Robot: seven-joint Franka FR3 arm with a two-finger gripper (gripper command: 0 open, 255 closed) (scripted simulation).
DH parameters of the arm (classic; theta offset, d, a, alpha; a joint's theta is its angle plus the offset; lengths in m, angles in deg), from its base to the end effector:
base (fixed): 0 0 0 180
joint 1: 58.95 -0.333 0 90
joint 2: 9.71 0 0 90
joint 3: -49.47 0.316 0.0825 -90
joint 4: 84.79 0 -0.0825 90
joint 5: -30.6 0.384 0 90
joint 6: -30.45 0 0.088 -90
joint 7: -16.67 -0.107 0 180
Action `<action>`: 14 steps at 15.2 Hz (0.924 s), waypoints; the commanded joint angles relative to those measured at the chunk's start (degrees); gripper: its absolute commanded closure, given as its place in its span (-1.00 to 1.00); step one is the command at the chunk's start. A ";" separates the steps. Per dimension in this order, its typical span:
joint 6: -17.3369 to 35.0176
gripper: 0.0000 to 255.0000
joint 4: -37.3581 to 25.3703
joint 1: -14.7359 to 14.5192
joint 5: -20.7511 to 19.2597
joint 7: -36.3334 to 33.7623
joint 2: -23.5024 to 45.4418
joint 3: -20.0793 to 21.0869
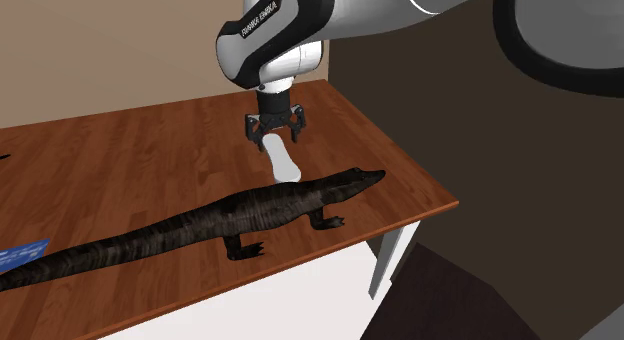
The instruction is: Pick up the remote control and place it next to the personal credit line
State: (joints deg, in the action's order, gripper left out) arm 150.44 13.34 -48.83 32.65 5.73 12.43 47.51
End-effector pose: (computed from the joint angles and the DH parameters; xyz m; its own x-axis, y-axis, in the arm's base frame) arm 0.6425 -0.1336 0.3650 0.9142 -0.4052 -0.0081 -0.4052 -0.9141 -0.0168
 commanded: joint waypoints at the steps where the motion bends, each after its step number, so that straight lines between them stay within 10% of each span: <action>1: 1.45 -1.00 0.51 0.00 0.09 -0.03 0.93 0.02; 12: 3.72 -1.00 1.56 0.00 0.17 0.02 2.14 0.07; 13: 3.72 1.00 1.56 0.00 0.17 0.02 2.14 0.07; 14: 3.72 1.00 1.56 0.00 0.17 0.02 2.14 0.07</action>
State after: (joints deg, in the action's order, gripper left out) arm 154.15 14.90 -48.85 32.83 5.75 14.58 47.59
